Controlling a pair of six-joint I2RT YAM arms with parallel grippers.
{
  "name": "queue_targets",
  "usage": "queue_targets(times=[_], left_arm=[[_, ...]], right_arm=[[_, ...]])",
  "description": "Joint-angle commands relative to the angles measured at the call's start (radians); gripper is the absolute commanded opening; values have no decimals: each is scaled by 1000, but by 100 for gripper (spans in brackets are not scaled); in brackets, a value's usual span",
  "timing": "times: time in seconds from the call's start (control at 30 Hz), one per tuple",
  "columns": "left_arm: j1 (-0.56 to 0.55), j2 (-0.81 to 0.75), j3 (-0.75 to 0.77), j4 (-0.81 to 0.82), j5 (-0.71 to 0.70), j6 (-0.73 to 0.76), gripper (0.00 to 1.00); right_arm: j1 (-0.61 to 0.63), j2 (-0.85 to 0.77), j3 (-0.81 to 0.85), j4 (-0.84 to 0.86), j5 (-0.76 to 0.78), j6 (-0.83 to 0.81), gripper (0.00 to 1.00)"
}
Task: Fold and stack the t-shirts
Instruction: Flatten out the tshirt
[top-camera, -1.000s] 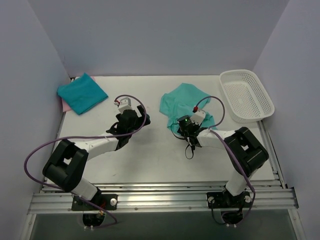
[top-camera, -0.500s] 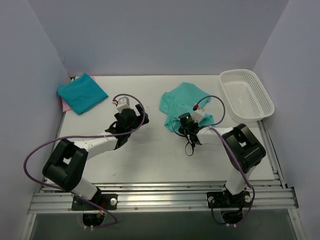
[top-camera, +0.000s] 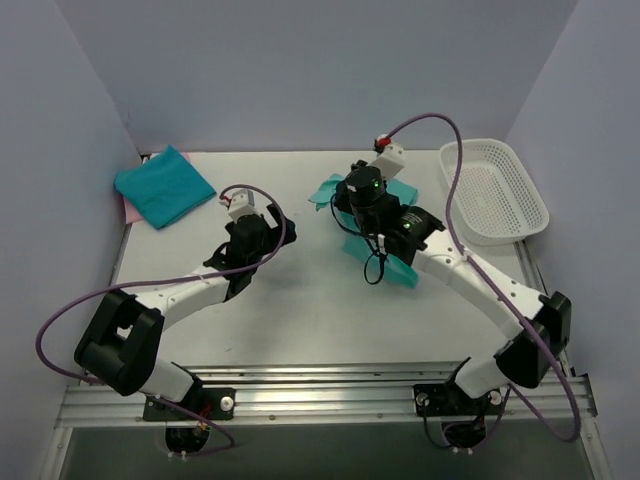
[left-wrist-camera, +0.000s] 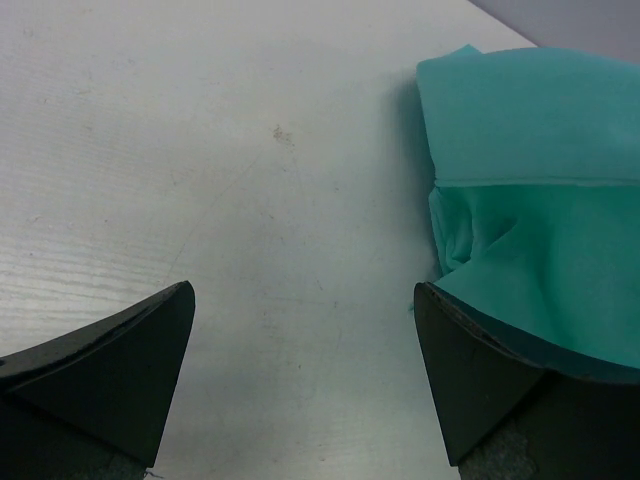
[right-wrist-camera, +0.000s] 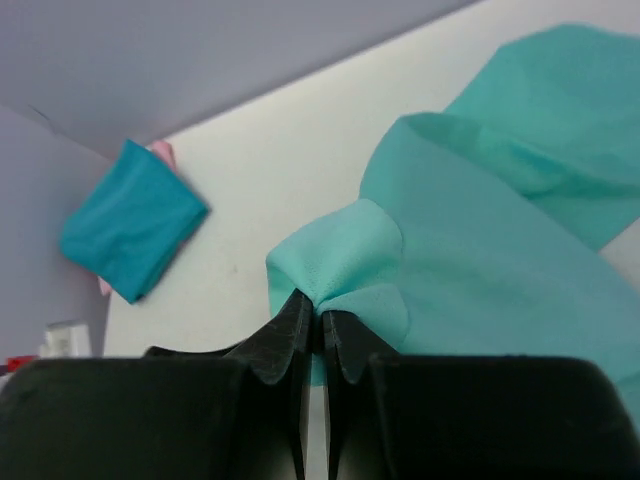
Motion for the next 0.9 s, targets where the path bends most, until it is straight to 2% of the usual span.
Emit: queue_targets(times=[0.0,0.3,0.5,0.53,0.63,0.7,0.87], left_arm=[[6,-63,-10,11,-11,9,100],[5,-26,-1,34,31,-4,100],[-9,-32,-4,43,21,-8,100],[-12,-26,-2,45,18,-8,100],[-29,-2,10,54,17,-14,100],[-43,14,27,57,18,-18,100],[-57,14,36,40,14,-20,100]], right_arm=[[2,-99,54,-170,138,-48,0],[-6,-272,36,-327,305,-57,0],[-7,-499,-29,-540,544,47,0],[-7,-563,-33,-552,574,56,0],[-13,-619,-32,-568,654,40,0],[-18,-592,-23,-522,631,17,0],[-26,-331,27,-349,472,-46,0]])
